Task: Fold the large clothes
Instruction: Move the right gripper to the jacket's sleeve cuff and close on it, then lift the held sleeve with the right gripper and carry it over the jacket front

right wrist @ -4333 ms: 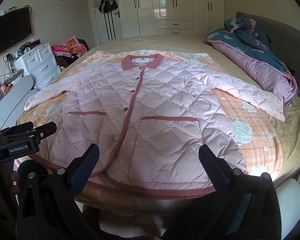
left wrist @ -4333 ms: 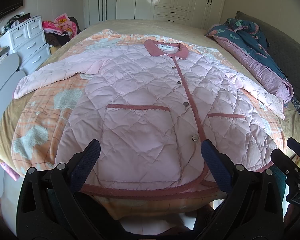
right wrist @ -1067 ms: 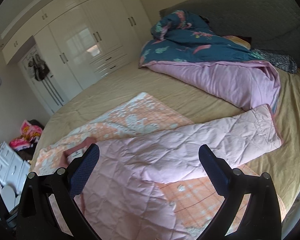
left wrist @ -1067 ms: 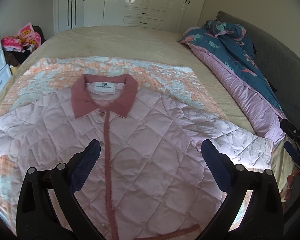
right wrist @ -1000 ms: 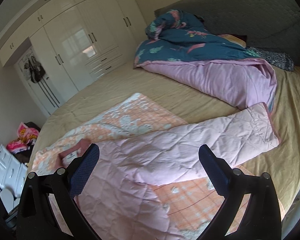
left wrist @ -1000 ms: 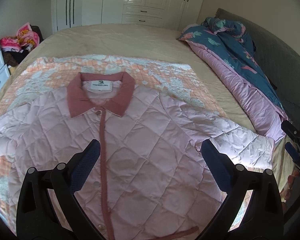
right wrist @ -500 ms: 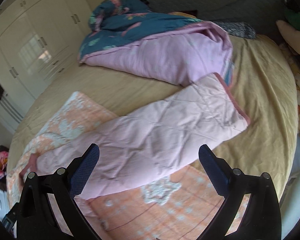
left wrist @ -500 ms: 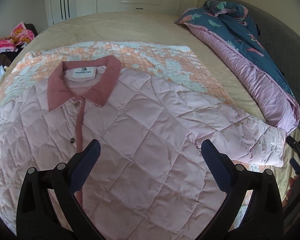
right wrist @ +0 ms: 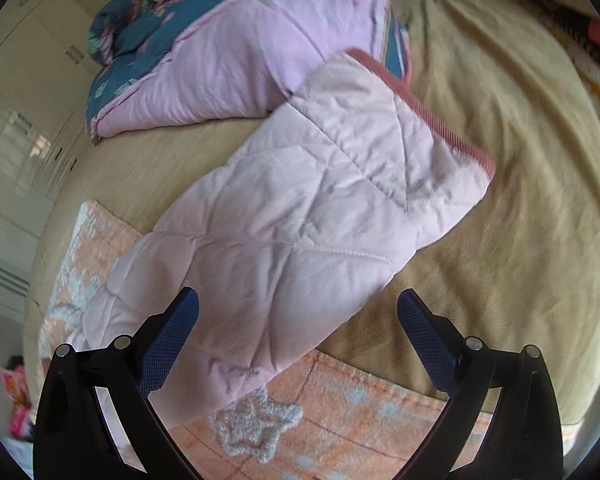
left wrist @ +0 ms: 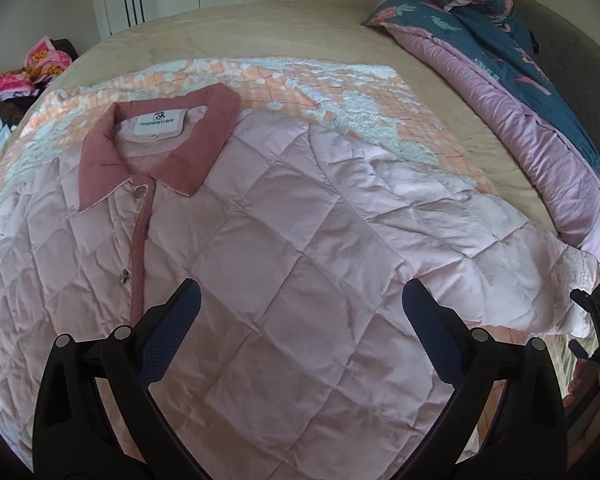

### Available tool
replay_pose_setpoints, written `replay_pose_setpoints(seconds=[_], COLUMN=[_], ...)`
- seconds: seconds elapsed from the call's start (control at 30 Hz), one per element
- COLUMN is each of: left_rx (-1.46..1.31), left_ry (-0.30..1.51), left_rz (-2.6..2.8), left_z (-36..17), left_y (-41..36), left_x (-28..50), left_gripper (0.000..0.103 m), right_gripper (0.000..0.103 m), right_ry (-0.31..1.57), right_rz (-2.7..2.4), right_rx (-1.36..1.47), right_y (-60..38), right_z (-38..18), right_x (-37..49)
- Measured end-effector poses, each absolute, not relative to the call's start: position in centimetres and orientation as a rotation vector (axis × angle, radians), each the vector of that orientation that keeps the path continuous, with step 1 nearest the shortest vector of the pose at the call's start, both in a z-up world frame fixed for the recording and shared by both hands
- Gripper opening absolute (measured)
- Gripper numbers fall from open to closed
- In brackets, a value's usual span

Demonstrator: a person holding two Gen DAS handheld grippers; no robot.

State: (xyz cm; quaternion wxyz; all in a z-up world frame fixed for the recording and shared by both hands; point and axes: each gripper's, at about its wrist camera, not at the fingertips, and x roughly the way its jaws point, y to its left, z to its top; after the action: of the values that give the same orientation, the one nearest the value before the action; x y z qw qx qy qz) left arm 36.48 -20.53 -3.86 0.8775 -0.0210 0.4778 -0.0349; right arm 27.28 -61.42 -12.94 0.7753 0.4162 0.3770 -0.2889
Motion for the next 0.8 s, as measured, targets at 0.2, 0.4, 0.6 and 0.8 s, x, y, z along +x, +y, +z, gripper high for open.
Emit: replay_pose_setpoints(seconds=[0.2, 0.4, 0.6, 0.8], left_rx=[-0.038, -0.051, -0.068, -0.081], left_ry=[0.997, 0.982, 0.949, 0.909], left_rz=[-0.053, -0.024, -0.012, -0.012], left_z=[-4.0, -3.3, -1.7, 0.1], left_y=[-19.3, -17.2, -15.5, -13.8], left_x=[36.7, 36.9, 36.7, 35.9], left_gripper=[0.095, 0.095, 0.095, 0.095], right_gripper=[0.099, 0.094, 0.040, 0.022], right_ry=[0.782, 0.654, 0.581, 0.482], right_rz=[-0.625, -0.617, -0.567, -0.443], right_rx=[1.007, 1.055, 1.051, 0.940], right_y=[-62.7, -63.7, -64.3, -62.2], right_z=[-14.8, -15.1, -14.5, -9.8], right_x=[28.5, 28.4, 26.9, 27.1])
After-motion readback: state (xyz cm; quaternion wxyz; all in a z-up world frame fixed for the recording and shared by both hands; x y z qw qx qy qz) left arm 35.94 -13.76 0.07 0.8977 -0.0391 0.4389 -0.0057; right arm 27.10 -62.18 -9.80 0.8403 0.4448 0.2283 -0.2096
